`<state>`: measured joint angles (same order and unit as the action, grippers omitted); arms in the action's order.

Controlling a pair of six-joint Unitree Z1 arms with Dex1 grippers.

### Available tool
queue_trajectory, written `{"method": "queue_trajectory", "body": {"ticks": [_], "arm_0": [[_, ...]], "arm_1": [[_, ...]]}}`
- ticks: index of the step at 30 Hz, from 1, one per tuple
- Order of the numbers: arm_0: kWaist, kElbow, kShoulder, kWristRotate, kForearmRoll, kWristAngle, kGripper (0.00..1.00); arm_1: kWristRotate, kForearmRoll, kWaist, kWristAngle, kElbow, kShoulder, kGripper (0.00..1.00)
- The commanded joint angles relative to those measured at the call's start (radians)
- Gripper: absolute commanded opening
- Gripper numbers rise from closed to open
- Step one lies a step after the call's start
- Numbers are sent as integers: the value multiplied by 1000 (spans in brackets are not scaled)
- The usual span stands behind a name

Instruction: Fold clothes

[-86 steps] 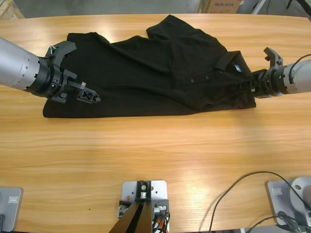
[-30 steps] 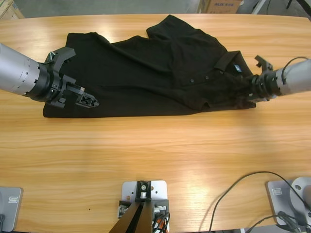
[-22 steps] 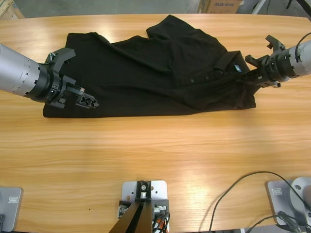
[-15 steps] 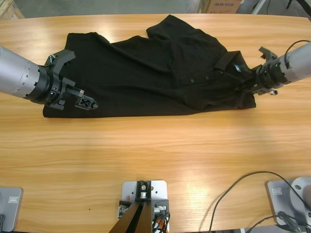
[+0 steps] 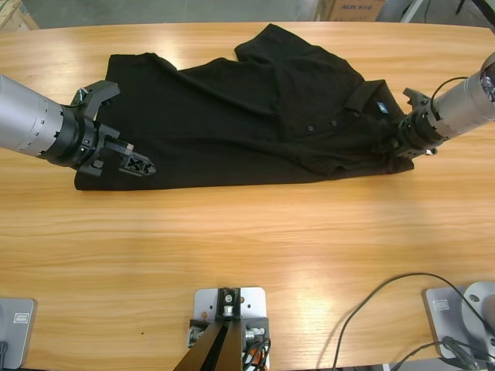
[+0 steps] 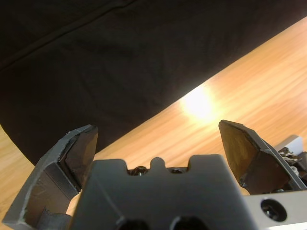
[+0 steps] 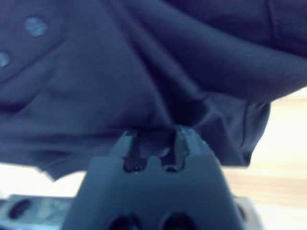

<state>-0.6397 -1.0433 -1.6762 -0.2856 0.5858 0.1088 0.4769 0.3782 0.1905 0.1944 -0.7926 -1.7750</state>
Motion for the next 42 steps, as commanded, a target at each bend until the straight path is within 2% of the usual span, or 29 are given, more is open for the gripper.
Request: {"method": "queue_trajectory", "body": {"ticks": [1, 5, 9, 11, 12, 13, 15, 20, 23, 32, 39, 42], "arm_0": [[-6, 39, -27, -20, -8, 14, 979], [-6, 39, -26, -21, -9, 16, 979], [-7, 42, -24, -23, -9, 20, 979], [-8, 42, -21, -23, -9, 20, 980], [-8, 43, -20, -23, -8, 20, 982], [-8, 43, -19, -23, -8, 20, 982], [-8, 46, -19, -24, -8, 20, 982], [-8, 48, -17, -26, -8, 20, 982], [-8, 48, -19, -26, -9, 20, 986], [-6, 48, -35, -35, -22, 20, 987], [5, 41, -143, -106, -116, -11, 983], [8, 3, -212, -74, -119, -13, 982]], "arm_1": [[80, 69, 184, -63, -5, 263, 1000], [57, 76, 275, -139, -7, 303, 994], [-107, 25, 322, -176, -6, 206, 560], [-162, -7, 313, -147, -8, 175, 257], [-188, -12, 302, -137, -18, 172, 58], [-207, -11, 299, -136, -32, 164, 0], [-212, 2, 299, -160, -49, 142, 0], [-222, 8, 292, -123, -59, 68, 0], [-234, 3, 259, -72, -55, 20, 0], [-258, -87, 171, 65, -62, 14, 0], [-262, -88, 162, 71, -54, -2, 0], [-268, -92, 157, 71, -55, -14, 0]]}}
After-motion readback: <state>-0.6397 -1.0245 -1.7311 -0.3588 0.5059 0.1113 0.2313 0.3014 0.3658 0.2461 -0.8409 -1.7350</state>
